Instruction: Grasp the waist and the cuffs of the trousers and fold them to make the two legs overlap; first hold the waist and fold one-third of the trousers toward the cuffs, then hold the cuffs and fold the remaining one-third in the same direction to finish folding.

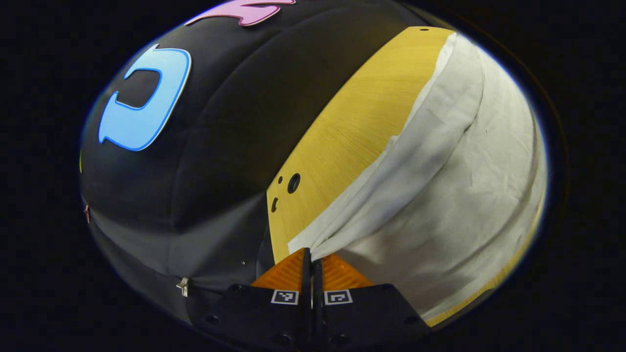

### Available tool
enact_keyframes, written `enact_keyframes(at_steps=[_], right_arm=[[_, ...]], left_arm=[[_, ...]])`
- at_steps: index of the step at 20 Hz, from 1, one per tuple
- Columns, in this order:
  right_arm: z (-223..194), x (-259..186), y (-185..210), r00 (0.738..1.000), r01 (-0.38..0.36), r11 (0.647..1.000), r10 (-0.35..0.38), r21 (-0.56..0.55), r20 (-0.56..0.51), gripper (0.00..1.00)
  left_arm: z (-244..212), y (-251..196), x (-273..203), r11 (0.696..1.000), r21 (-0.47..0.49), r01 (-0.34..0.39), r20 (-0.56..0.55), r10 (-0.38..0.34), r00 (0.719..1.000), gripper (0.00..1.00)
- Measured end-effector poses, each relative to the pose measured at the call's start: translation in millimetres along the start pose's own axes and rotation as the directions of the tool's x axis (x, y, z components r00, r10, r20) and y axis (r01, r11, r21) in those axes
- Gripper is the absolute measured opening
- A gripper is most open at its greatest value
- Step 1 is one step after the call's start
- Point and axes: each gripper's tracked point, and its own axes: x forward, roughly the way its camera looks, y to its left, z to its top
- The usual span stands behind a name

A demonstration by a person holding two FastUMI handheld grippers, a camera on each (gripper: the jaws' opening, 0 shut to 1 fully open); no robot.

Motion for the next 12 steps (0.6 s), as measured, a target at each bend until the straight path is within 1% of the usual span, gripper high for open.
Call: enact_keyframes(at_steps=[3, 4, 5, 6, 7, 8, 9, 10, 11, 12], right_arm=[[-8, 12, 7, 0.999, -0.019, 1.0, 0.019, 0.003, -0.035, 0.06], [-12, 16, 9, 0.998, -0.029, 1.0, 0.029, 0.002, -0.046, 0.02], [-15, 17, 12, 0.998, -0.038, 0.999, 0.039, 0.007, -0.058, 0.08], [-17, 18, 14, 0.997, -0.04, 0.999, 0.04, 0.007, -0.065, 0.17], [-17, 18, 15, 0.997, -0.041, 0.999, 0.042, 0.003, -0.067, 0.3], [-15, 19, 14, 0.998, -0.032, 0.999, 0.032, -0.006, -0.059, 0.48], [-14, 21, 12, 0.998, -0.019, 1.0, 0.018, -0.016, -0.054, 0.52], [-13, 18, 10, 0.999, -0.01, 1.0, 0.009, -0.02, -0.05, 0.55], [-13, 18, 9, 0.999, -0.002, 1.0, 0.001, -0.019, -0.048, 0.58], [-10, 16, 1, 0.999, 0.014, 1.0, -0.014, -0.013, -0.047, 0.67]], left_arm=[[0, -8, 10, 1.0, 0.015, 0.007, -0.007, -0.007, 1.0, 0.05], [-3, -10, 13, 1.0, 0.017, 0.019, -0.014, -0.018, 1.0, 0.05], [-5, -14, 13, 0.999, 0.02, 0.031, -0.024, -0.03, 0.999, 0.05], [-6, -19, 16, 0.999, 0.018, 0.046, -0.028, -0.045, 0.999, 0.05], [-6, -23, 17, 0.998, 0.012, 0.061, -0.032, -0.061, 0.998, 0.05], [-8, -32, 14, 0.996, -0.001, 0.092, -0.044, -0.092, 0.995, 0.06], [-13, -35, 19, 0.997, -0.004, 0.083, -0.051, -0.083, 0.995, 0.13], [-11, -30, 18, 0.997, -0.011, 0.072, -0.045, -0.072, 0.996, 0.23], [-9, -27, 19, 0.998, -0.015, 0.054, -0.032, -0.055, 0.998, 0.3], [-7, -20, 18, 1.0, -0.005, 0.024, -0.029, -0.024, 0.999, 0.43]])
